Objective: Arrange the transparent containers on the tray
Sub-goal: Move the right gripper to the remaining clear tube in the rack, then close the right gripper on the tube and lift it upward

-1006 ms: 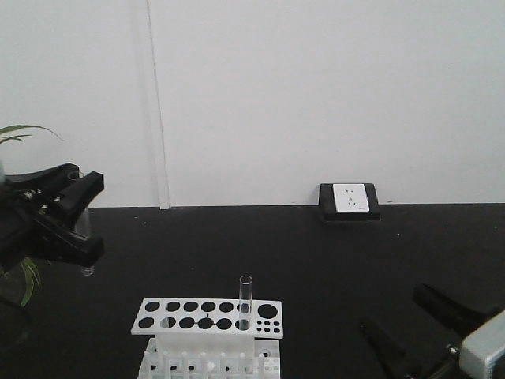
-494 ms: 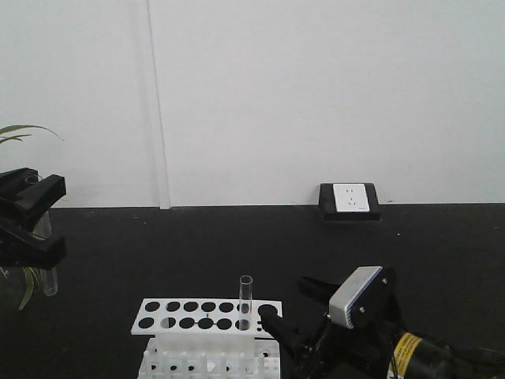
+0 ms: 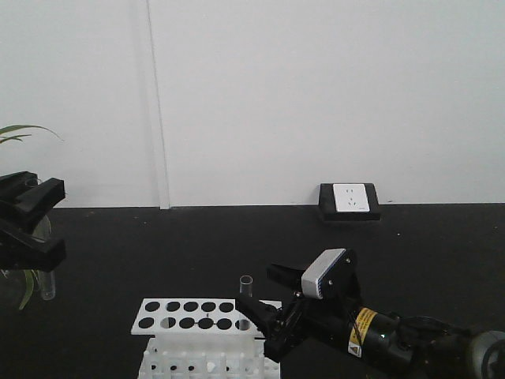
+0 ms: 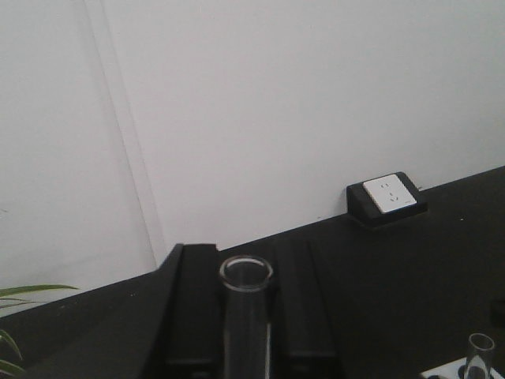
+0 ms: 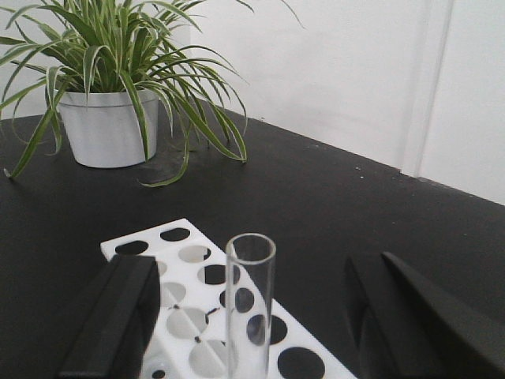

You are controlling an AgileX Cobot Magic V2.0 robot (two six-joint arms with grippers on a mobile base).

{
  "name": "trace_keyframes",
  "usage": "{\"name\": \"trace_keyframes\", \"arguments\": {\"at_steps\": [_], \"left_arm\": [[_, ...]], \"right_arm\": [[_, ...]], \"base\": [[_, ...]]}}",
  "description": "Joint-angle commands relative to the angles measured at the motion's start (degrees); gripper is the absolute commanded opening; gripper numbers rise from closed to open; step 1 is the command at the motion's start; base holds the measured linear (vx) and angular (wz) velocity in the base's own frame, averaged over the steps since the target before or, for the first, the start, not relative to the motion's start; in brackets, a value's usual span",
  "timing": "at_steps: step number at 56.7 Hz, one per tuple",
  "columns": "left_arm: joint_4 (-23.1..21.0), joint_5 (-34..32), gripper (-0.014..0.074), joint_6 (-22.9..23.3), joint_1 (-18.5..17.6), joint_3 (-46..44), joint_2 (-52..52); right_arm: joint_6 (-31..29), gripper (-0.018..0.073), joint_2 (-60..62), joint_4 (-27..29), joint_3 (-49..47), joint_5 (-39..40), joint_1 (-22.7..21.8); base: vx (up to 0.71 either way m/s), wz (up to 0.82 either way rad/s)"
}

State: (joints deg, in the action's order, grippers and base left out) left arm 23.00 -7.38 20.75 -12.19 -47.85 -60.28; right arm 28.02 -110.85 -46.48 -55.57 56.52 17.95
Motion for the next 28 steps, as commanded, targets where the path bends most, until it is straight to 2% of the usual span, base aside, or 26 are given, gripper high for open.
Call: {"name": "trace_keyframes", "arguments": {"at_steps": [1, 18, 22, 28], "left_arm": [[-0.58, -3.47, -0.0001, 0.66, -0.34, -2.04, 1.09], [-0.58, -2.93, -0.0001, 0.66, -0.34, -2.04, 1.09], [-0.58, -2.34, -0.0001, 0.66, -0.34, -2.04, 1.09], [-0.58, -1.52, -0.0001, 0.66, -0.34, -2.04, 1.09]], "right_arm": [[0.99, 0.0533, 0.38, 0.93, -3.54, 5.99, -0.08], [1.34, 0.0515, -5.53, 1.30, -9.39, 7.27, 2.75], [1.28, 0.0457, -5.74, 1.65, -9.69, 7.32, 2.80], [1.12, 0.0282, -5.74, 3.83, -9.69, 7.09, 2.67]], "base": [[0.00, 0.00], [0.00, 0.00], [0.00, 0.00], [0.00, 0.00]]}}
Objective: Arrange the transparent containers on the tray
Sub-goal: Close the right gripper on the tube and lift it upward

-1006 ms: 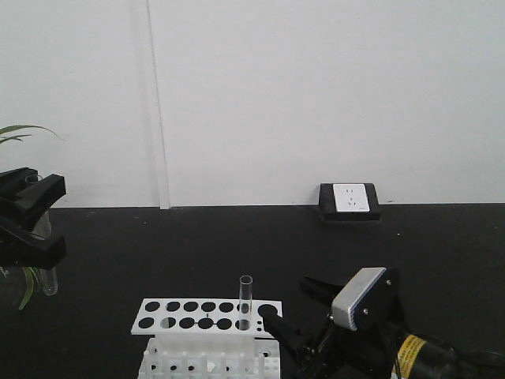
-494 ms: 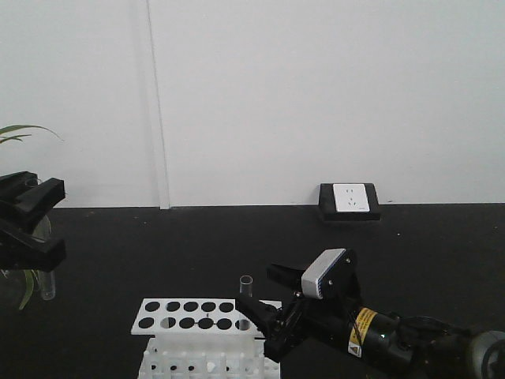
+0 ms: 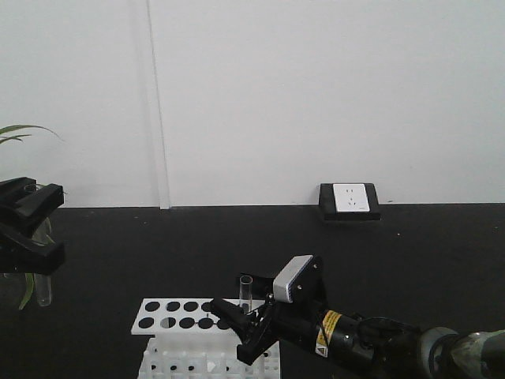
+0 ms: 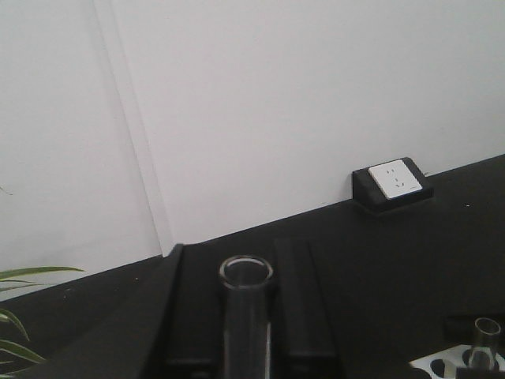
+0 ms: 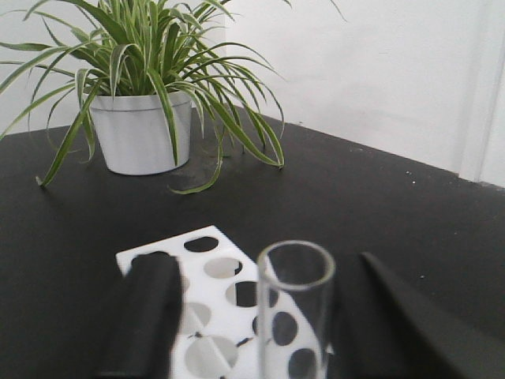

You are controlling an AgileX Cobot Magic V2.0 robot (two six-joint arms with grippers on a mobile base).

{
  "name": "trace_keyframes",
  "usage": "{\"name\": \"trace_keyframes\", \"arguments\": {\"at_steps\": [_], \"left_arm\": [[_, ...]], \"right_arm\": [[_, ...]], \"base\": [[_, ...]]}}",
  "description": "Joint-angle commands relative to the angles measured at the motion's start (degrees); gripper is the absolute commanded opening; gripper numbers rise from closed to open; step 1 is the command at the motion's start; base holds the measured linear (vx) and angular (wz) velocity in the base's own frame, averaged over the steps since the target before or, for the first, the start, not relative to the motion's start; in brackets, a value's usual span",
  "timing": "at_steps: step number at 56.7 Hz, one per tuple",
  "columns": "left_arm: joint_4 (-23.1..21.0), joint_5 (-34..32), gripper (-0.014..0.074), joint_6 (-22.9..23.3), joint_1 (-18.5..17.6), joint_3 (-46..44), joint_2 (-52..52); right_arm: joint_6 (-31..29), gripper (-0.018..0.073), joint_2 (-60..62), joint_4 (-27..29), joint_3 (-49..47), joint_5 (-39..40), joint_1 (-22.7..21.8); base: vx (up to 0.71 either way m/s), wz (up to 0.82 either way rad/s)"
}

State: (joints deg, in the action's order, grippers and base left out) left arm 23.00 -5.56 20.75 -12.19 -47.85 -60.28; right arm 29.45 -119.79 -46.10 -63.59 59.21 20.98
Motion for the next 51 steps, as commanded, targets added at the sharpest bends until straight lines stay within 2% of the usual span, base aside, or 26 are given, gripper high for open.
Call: {"name": "trace_keyframes", "arguments": {"at_steps": [1, 8, 9, 22, 29, 36, 43, 51], "left_arm": [[-0.58, -3.21, -0.0001, 0.66, -0.34, -2.04, 1.09], [-0.58, -2.97, -0.0001, 0.66, -0.34, -2.04, 1.09], [-0.58, -2.97, -0.0001, 0.66, -0.34, -2.04, 1.09], [-0.58, -2.93, -0.0001, 0.66, -0.34, -2.04, 1.09], [-0.58, -2.50, -0.0001, 0.66, -0.34, -2.04, 1.09], [-0.58, -1.55, -0.0001, 0.66, -0.34, -2.04, 1.09], [-0.58, 1.83, -0.0001, 0.66, -0.34, -2.04, 1.09], [-1.99, 8.31, -0.0001, 0.66, -0.40, -2.04, 1.24]], "right_arm": [[-0.30, 0.0239, 3.20, 3.97, -1.66, 4.40, -0.36], [-0.30, -0.0007, 3.31, 5.48, -1.66, 4.45, -0.40], [-0.30, -0.0015, 3.40, 5.41, -1.66, 4.45, -0.40], [0.37, -0.0013, 6.52, 5.20, -1.66, 3.76, -0.35], [0.81, -0.0013, 11.43, 5.20, -1.66, -0.23, -0.35], [4.92, -0.0013, 17.83, 5.05, -1.66, -4.70, -0.41], [9.02, -0.0013, 26.08, 2.14, -1.66, -12.68, -0.41], [15.71, -0.0013, 35.60, -5.26, -1.61, -27.98, -0.41]], "base": [[0.00, 0.00], [0.00, 0.00], [0.00, 0.00], [0.00, 0.00], [0.00, 0.00], [0.00, 0.00], [0.00, 0.00], [0.00, 0.00]]}}
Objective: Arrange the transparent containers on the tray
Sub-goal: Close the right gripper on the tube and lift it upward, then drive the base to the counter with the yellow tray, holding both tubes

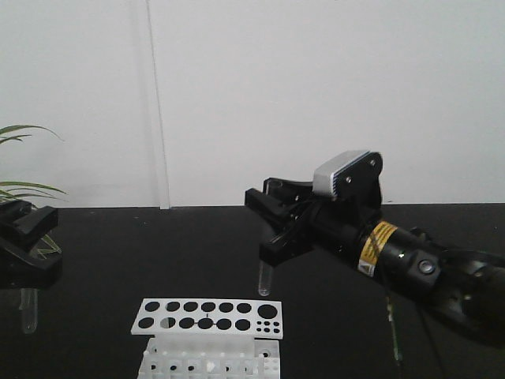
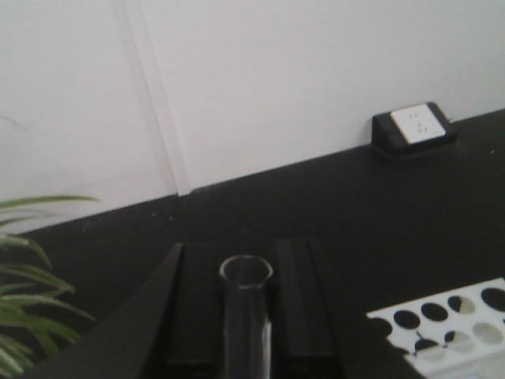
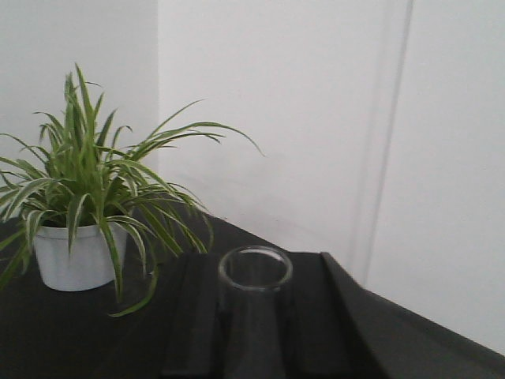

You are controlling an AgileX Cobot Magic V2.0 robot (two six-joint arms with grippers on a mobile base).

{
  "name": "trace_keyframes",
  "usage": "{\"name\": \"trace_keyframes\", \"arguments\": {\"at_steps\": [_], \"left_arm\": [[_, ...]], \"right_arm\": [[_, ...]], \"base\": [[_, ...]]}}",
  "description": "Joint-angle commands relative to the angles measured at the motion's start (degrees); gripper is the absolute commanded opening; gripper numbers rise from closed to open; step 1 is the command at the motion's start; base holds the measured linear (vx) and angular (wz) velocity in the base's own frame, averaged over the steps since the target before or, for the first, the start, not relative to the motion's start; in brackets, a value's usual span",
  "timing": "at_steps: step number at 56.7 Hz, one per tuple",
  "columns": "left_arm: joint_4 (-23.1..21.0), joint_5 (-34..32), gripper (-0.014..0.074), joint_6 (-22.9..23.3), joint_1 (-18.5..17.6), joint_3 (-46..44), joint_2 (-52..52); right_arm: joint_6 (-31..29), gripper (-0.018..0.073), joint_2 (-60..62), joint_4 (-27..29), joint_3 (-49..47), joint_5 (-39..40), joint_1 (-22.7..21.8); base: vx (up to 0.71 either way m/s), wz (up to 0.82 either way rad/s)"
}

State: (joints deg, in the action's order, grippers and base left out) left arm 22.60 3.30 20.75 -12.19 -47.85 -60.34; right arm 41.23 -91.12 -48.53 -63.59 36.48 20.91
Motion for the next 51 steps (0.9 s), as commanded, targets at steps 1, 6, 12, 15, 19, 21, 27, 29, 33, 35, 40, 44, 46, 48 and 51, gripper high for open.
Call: {"name": "trace_keyframes", "arguments": {"at_steps": [1, 6, 12, 15, 19, 21, 27, 29, 33, 35, 40, 44, 46, 48, 51], "left_arm": [[-1.99, 0.29, -0.0001, 0.66, -0.40, -2.04, 1.30], [-3.87, 3.04, -0.0001, 0.46, -0.90, -2.04, 1.59], [-3.67, 4.96, -0.0001, -1.11, -3.33, -1.41, 3.74], [-3.67, 5.22, -0.0001, -2.29, -4.91, -0.72, 5.22], [-3.74, 5.72, -0.0001, -2.80, -6.84, 0.24, 7.46], [-3.73, 5.94, -0.0001, -2.80, -7.59, 0.71, 8.59], [-4.21, 6.50, -0.0001, -2.80, -9.65, 2.74, 12.34], [-5.01, 6.50, -0.0001, -2.80, -10.16, 3.58, 13.65], [-6.66, 6.42, -0.0001, -2.80, -10.74, 5.02, 15.86], [-7.01, 6.36, -0.0001, -2.80, -10.79, 5.66, 16.78], [-7.14, 6.46, -0.0001, -2.80, -10.79, 6.03, 17.32], [-7.19, 6.85, -0.0001, -2.80, -10.79, 6.02, 17.26], [-7.15, 7.07, -0.0001, -2.80, -10.79, 6.02, 17.26], [-7.15, 7.07, -0.0001, -2.80, -10.79, 6.02, 17.26], [-7.10, 7.07, -0.0001, -2.80, -10.79, 6.02, 17.26]], "right_arm": [[4.92, -0.0013, 7.74, -3.78, -1.55, -6.59, -0.29], [13.30, -0.0013, 12.60, -12.34, -1.45, -13.08, -0.29], [26.18, -0.0013, 17.44, -25.70, -0.09, -14.38, -0.29], [32.30, -0.0013, 19.92, -31.92, 1.58, -14.38, -0.29], [38.77, -0.0013, 23.22, -38.24, 4.40, -14.38, -0.29], [40.74, -0.0013, 24.73, -40.33, 5.80, -14.45, -0.29], [43.66, -0.0013, 28.86, -42.24, 9.39, -15.14, -0.29], [43.81, -0.0013, 30.17, -42.24, 10.64, -15.60, -0.29], [43.81, -0.0013, 32.41, -42.31, 12.34, -16.53, -0.29], [43.81, -0.0013, 33.39, -42.52, 13.07, -17.14, -0.29], [43.81, -0.0013, 34.72, -42.58, 13.87, -18.29, -0.29], [43.81, -0.0013, 35.15, -42.77, 13.88, -18.23, -0.29], [43.81, -0.0013, 35.34, -42.77, 13.88, -18.23, -0.29], [43.81, -0.0013, 35.33, -43.09, 13.88, -18.23, -0.29], [43.81, -0.0013, 35.33, -43.49, 13.88, -18.23, -0.29]], "base": [[0.00, 0.00], [0.00, 0.00], [0.00, 0.00], [0.00, 0.00], [0.00, 0.00], [0.00, 0.00], [0.00, 0.00], [0.00, 0.00], [0.00, 0.00], [0.00, 0.00], [0.00, 0.00], [0.00, 0.00], [0.00, 0.00], [0.00, 0.00], [0.00, 0.00]]}}
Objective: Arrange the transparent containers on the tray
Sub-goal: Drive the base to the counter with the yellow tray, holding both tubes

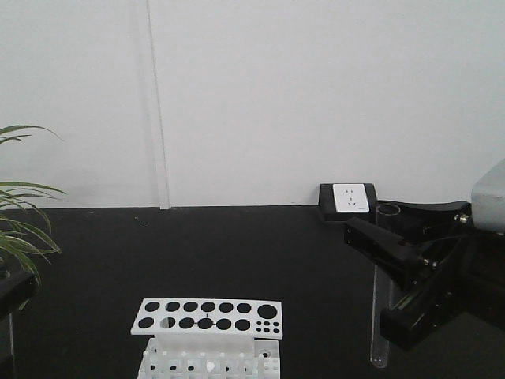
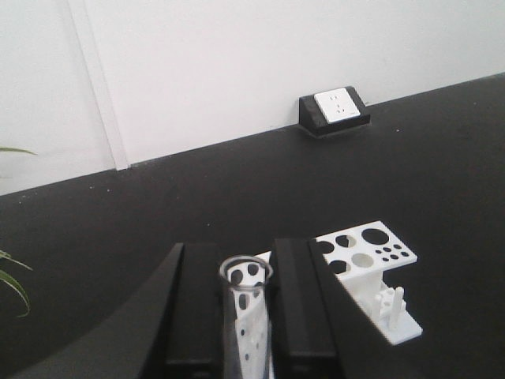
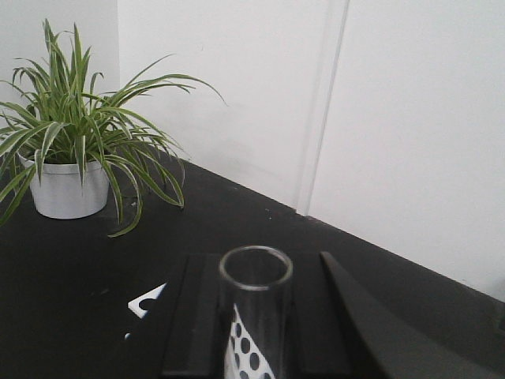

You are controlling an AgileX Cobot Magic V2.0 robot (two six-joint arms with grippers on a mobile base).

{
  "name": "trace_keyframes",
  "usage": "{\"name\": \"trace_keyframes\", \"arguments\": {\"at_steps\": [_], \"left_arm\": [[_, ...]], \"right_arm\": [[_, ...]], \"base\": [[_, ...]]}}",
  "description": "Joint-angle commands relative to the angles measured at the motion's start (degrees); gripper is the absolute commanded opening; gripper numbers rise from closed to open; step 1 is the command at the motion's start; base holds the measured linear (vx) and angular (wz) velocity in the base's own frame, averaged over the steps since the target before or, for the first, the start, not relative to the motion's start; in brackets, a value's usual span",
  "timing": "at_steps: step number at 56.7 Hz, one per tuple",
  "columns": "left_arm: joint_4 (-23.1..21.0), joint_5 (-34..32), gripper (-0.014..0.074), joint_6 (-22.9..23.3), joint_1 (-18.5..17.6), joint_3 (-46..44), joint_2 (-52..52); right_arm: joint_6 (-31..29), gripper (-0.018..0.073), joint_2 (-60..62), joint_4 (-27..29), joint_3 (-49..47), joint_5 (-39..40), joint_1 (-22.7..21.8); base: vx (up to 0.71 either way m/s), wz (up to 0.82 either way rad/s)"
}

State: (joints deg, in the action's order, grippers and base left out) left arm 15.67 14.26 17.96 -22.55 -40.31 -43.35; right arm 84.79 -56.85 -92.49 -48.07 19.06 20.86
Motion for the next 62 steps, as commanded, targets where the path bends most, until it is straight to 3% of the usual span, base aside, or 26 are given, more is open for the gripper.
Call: {"name": "trace_keyframes", "arguments": {"at_steps": [1, 62], "left_arm": [[-0.18, -3.89, -0.0001, -0.01, -0.43, -1.52, 0.28], [-0.17, -3.89, -0.0001, -0.01, -0.43, -1.52, 0.10]], "right_arm": [[0.24, -0.0013, 1.07, 0.34, -1.63, -0.81, -0.24], [0.24, -0.0013, 1.07, 0.34, -1.63, -0.81, -0.24]], "base": [[0.00, 0.00], [-0.04, 0.02]]}}
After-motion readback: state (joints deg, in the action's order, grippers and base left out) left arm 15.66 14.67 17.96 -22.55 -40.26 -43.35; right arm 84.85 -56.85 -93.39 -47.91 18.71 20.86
